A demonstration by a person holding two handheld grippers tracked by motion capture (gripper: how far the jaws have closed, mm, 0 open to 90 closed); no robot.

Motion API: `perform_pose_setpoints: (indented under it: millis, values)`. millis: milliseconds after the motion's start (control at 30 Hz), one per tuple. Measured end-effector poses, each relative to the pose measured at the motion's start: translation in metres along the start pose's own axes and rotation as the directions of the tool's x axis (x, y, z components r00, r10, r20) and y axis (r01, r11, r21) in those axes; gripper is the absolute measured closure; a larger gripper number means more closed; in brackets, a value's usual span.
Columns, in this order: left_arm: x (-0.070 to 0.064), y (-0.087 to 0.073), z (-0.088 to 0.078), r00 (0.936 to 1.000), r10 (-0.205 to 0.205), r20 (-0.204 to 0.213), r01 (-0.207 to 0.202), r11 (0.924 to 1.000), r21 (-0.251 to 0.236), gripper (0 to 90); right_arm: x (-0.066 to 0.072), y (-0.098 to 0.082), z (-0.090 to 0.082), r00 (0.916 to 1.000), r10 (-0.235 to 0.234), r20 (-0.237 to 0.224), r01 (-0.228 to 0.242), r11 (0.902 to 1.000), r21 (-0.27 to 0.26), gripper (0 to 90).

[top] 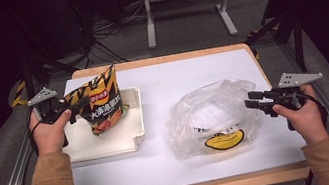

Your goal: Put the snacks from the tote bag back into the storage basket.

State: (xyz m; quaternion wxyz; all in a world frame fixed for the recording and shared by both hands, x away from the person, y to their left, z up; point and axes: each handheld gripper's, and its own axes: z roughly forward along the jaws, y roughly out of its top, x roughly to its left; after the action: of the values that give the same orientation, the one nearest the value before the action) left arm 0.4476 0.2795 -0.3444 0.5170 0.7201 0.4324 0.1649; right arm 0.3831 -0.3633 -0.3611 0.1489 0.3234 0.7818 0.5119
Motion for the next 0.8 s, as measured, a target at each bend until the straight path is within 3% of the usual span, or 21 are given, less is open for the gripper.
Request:
perform_pose_setpoints:
  millis: [167, 267, 533, 800]
  values:
    - [0.0004, 0.0002, 0.0015, 0.9985, -0.006, -0.054, 0.006, 1.0000, -0.004, 54.1, -0.0001, -0.0002, 0.0006, 1.0000, -0.001, 0.000, 0.001, 1.0000, 0.002, 58.9]
    - [0.0026, -0.0012, 0.0035, 0.9945, -0.022, -0.102, 0.022, 0.9997, -0.006, 41.1, 0.0005, -0.0004, 0.0009, 1.0000, 0.000, -0.002, 0.000, 1.0000, 0.004, 58.7]
    - [0.0053, -0.0052, 0.0060, 0.9864, -0.038, -0.160, 0.037, 0.9993, -0.011, 21.2, 0.0004, -0.0007, 0.0013, 1.0000, -0.004, 0.000, 0.004, 1.0000, 0.005, 57.7]
    - [0.0035, -0.0042, -0.0016, 0.9810, -0.046, -0.189, 0.036, 0.9977, -0.058, 10.6, 0.0005, -0.0009, 0.0018, 1.0000, -0.005, -0.001, 0.005, 1.0000, 0.005, 56.4]
